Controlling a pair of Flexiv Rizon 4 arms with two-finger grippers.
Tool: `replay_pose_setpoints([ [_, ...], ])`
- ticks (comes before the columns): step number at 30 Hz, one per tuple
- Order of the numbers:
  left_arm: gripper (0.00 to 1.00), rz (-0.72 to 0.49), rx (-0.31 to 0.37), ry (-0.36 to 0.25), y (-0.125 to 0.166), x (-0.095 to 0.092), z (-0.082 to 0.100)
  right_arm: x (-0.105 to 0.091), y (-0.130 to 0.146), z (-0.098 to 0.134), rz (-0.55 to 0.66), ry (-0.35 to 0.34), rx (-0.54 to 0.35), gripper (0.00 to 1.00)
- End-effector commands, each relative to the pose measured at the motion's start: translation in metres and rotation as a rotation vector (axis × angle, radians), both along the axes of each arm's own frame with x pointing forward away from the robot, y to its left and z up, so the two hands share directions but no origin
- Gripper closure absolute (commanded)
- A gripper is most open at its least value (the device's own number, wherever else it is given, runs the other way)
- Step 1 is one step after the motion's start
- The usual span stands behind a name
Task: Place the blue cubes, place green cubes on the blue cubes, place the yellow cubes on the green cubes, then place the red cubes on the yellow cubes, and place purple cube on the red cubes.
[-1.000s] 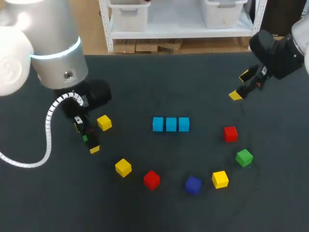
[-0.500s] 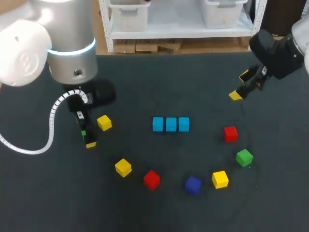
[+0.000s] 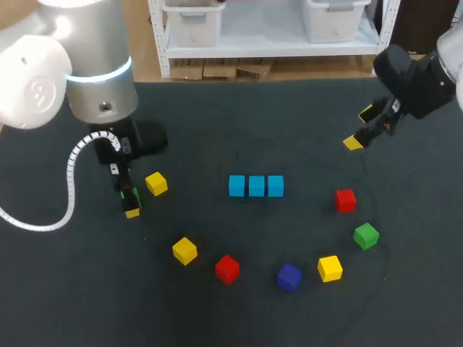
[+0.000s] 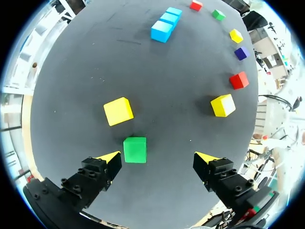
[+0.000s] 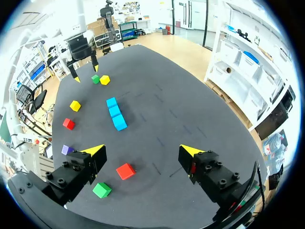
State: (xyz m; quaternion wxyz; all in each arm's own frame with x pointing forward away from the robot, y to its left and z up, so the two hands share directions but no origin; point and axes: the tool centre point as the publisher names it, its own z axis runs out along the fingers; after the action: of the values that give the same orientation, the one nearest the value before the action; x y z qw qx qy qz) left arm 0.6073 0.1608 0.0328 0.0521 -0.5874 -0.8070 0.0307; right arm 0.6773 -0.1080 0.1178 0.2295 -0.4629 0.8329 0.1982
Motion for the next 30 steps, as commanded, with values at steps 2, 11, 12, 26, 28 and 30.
replay_pose_setpoints([
  [2, 0.00, -0.010, -0.007, 0.015, -0.006, 0.000, -0.017, 0.000, 0.000, 0.000, 0.001, 0.000, 0.002, 0.00],
  [11, 0.00, 0.015, -0.004, 0.016, 0.001, 0.005, -0.030, 0.000, 0.000, 0.000, 0.001, 0.000, 0.002, 0.00],
  [12, 0.00, 0.021, -0.002, 0.012, 0.002, 0.006, -0.030, 0.000, 0.000, 0.000, 0.001, 0.000, 0.002, 0.00],
  [26, 0.00, 0.054, 0.010, -0.014, 0.003, 0.009, -0.025, 0.000, 0.000, 0.000, 0.001, 0.000, 0.002, 0.00],
  [28, 0.00, 0.062, 0.015, -0.011, 0.004, 0.010, -0.027, 0.000, 0.000, 0.000, 0.001, 0.000, 0.002, 0.00],
  [30, 0.00, 0.065, 0.016, -0.011, 0.004, 0.011, -0.028, 0.000, 0.000, 0.000, 0.001, 0.000, 0.002, 0.00],
])
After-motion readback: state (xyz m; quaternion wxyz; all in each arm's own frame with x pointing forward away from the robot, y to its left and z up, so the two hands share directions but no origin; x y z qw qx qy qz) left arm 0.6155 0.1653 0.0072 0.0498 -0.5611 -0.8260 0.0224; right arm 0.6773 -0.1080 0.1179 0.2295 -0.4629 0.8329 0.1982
